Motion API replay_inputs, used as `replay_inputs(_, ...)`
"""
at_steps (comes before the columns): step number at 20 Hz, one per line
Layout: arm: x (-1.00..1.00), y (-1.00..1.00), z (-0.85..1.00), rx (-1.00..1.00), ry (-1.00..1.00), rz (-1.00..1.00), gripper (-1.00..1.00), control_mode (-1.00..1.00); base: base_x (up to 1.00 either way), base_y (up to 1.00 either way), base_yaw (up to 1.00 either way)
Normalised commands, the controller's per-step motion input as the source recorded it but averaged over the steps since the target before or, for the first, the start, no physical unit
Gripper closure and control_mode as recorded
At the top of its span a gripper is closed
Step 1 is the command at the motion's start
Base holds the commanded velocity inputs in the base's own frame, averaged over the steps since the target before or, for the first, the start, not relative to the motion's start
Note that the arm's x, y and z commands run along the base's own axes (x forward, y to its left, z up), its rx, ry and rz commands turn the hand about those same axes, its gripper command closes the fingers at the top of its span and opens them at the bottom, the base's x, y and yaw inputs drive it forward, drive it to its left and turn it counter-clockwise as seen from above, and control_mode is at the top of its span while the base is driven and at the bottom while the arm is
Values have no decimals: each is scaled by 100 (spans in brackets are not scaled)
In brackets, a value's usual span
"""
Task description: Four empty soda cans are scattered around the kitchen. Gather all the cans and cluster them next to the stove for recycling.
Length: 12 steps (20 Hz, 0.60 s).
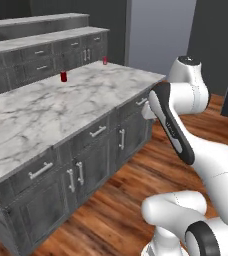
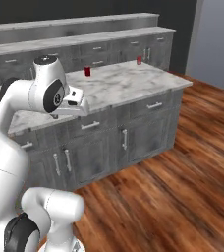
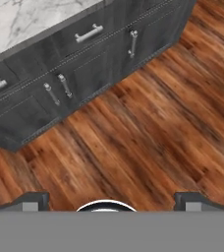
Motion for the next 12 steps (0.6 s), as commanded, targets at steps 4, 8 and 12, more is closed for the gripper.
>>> replay_inputs(4, 0, 0, 0, 0, 0, 0, -100, 100, 66, -24, 10)
replay_inputs(8, 0, 0, 0, 0, 0, 0, -100, 100, 65, -24, 10)
replay_inputs(12, 0, 0, 0, 0, 0, 0, -100, 100, 65, -24, 11)
